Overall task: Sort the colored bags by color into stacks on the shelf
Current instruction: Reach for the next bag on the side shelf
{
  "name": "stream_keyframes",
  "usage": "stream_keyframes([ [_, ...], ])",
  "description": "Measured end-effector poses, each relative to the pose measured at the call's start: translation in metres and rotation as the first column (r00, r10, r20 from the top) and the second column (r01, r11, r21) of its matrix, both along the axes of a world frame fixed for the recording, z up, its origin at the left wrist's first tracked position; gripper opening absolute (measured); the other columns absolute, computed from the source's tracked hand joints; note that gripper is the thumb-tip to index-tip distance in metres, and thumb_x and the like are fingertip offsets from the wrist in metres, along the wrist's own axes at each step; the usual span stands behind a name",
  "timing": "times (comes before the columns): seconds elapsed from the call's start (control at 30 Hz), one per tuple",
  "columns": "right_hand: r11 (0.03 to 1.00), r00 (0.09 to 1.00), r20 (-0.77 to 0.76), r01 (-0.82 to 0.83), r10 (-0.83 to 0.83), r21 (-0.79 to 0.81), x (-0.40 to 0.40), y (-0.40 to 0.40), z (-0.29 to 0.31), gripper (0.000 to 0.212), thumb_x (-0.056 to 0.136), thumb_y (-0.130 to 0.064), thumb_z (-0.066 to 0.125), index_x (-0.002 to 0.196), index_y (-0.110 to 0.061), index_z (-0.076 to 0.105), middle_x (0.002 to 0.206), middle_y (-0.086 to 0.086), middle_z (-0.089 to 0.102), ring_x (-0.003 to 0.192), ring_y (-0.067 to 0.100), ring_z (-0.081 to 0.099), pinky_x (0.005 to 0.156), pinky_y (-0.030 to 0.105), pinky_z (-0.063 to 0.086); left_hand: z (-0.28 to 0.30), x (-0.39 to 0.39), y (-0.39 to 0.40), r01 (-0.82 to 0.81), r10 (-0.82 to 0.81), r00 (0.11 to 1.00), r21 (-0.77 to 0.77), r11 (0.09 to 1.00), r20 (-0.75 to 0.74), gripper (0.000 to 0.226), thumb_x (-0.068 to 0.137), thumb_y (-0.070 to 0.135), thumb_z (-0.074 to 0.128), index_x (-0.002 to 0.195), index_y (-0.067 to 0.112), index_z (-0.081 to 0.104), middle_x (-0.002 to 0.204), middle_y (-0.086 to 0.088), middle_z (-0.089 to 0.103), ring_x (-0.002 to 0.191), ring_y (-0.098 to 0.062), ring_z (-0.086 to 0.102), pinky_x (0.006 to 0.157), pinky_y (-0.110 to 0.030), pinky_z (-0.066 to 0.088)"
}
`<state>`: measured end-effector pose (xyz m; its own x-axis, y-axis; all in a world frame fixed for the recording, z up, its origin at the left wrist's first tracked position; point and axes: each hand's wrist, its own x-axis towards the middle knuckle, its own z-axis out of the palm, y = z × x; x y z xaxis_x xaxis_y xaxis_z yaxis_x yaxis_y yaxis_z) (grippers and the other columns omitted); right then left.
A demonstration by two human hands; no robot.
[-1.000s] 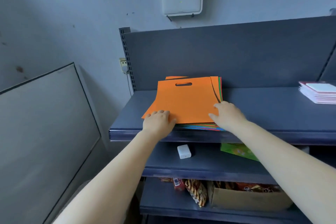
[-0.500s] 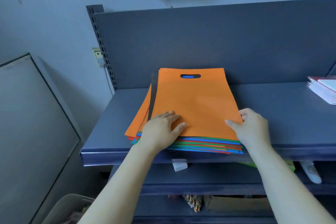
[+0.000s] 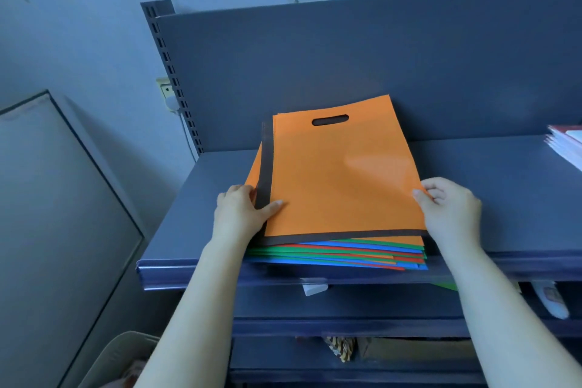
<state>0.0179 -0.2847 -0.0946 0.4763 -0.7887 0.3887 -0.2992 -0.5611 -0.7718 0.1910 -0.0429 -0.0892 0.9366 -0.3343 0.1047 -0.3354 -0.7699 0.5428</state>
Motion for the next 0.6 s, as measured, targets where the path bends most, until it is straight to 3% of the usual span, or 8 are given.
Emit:
stream_keyframes([
  [0.13,0.999,0.995,0.095,-0.010,0.006,0.034,-0.001,-0.003,-0.007,0.016,0.088,-0.001,0.061,0.102,0.002,0.070,0.096,0.018,0.071,0.090,0.030,0.066,0.081,0.031,0.046,0.002,0.004,0.002,-0.054,0.053,0.999,0.069,0.996,0.012,0.060,0.076,0.063,0.064,0.115,0.017,0.063,0.117,-0.003,0.055,0.113,-0.028,0.044,0.079,-0.032,0.032],
  [0.3,0.999,0.985,0.166,0.036,-0.038,0.013,-0.006,-0.006,-0.009,0.018,0.089,0.001,0.058,0.102,0.000,0.070,0.093,0.016,0.071,0.081,0.023,0.063,0.080,0.031,0.046,0.003,0.003,0.002,-0.100,0.100,0.995,0.026,0.995,-0.020,0.047,0.080,0.055,0.066,0.112,0.020,0.066,0.122,-0.002,0.055,0.116,-0.028,0.046,0.081,-0.033,0.035],
  [0.4,0.992,0.969,0.237,0.048,-0.075,0.118,-0.015,-0.017,-0.009,0.020,0.090,-0.001,0.056,0.104,-0.004,0.071,0.095,0.010,0.070,0.084,0.018,0.062,0.073,0.023,0.047,0.006,0.004,0.005,-0.123,0.125,0.991,0.041,0.992,-0.049,0.044,0.084,0.048,0.065,0.120,0.022,0.063,0.124,0.000,0.057,0.119,-0.026,0.048,0.088,-0.035,0.039],
  [0.5,0.977,0.953,0.294,0.013,-0.077,0.214,-0.019,-0.018,-0.009,0.021,0.090,-0.003,0.056,0.105,-0.008,0.071,0.094,0.005,0.068,0.087,0.017,0.064,0.073,0.019,0.048,0.012,0.003,0.009,-0.155,0.156,0.987,0.024,0.988,-0.035,0.037,0.084,0.041,0.067,0.115,0.021,0.064,0.113,0.000,0.064,0.113,-0.024,0.053,0.085,-0.032,0.037],
  [0.6,0.967,0.933,0.351,-0.014,-0.079,0.256,-0.020,-0.011,-0.008,0.021,0.089,-0.003,0.057,0.103,-0.009,0.071,0.091,0.001,0.068,0.076,-0.002,0.063,0.072,0.013,0.047,0.017,-0.003,0.013,-0.178,0.179,0.982,-0.025,0.984,0.065,0.028,0.084,0.031,0.069,0.108,0.018,0.065,0.110,-0.001,0.066,0.107,-0.024,0.056,0.084,-0.032,0.040],
])
